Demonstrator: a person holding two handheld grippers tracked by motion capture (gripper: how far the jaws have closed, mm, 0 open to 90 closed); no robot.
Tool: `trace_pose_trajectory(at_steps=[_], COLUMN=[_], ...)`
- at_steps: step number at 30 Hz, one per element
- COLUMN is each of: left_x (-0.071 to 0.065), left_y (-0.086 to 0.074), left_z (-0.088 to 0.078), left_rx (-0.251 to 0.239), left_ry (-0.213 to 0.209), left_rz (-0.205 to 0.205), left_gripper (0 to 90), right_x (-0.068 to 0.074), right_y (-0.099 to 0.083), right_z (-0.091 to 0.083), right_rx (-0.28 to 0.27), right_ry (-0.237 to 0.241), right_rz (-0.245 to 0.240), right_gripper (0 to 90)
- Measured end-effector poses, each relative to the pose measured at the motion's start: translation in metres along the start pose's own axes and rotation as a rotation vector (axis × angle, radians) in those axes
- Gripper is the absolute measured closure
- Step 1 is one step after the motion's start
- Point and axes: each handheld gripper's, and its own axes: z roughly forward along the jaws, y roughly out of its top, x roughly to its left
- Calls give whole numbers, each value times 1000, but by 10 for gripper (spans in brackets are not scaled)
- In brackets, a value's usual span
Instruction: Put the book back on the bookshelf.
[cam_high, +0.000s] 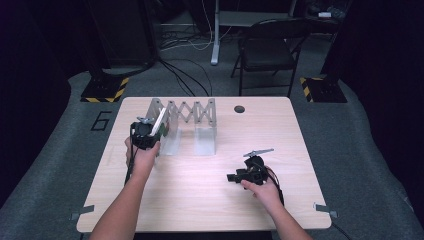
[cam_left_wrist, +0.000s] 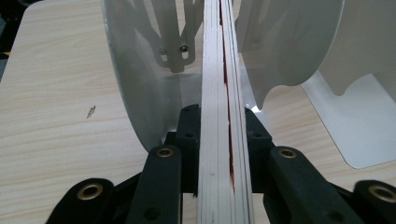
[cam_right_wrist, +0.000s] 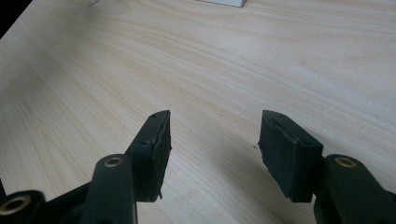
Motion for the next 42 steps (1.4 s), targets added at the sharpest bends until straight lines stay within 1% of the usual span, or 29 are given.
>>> trace_pose_trajectory(at_steps=[2,7,12,14,17,19,23,27,29,30,32,33,34,35,37,38,41,42], left_x=[-1,0,1,2,2,3,3,4,4,4,3,3,3,3,3,4,4,5], left_y=[0,-1,-1,-1,-1,-1,-1,-2,-2,-2,-2,-2,-2,-1,-1,0,1,2], left_z=[0,-2,-4,-5,-7,-8,-10,-12,-12,-13,-14,-15,-17,-18,-20,-21,-27,-28], left_rx=[-8,-7,-13,-18,-27,-26,-36,-35,-37,-35,-40,-40,-37,-39,-45,-43,-49,-44], left_ry=[3,3,-2,-2,-4,-5,-8,-7,-11,-11,-8,-8,-9,-10,-18,-21,-24,-28], left_rz=[-2,1,0,4,-1,7,8,10,9,11,12,18,25,29,25,33,33,39], left_gripper=[735,726,694,680,660,660,659,657,653,654,648,646,642,637,625,615,609,604], right_x=[0,1,0,0,0,0,0,0,0,-1,-1,-1,0,0,0,0,-1,0], right_y=[0,0,0,0,0,0,0,0,0,0,0,0,0,0,0,0,0,0], right_z=[0,0,1,1,2,2,2,3,2,3,3,3,2,2,2,2,3,2], right_rx=[2,5,8,10,11,11,15,15,15,6,11,6,16,15,16,16,10,15], right_ry=[0,1,1,0,0,0,-1,-3,-1,-1,-2,-1,-2,-2,-2,-2,-2,-2], right_rz=[-1,6,-3,-1,2,2,1,-5,2,-13,-5,-12,3,0,1,0,-6,3], right_gripper=[432,428,421,419,417,417,416,415,415,415,415,414,414,414,414,414,414,414])
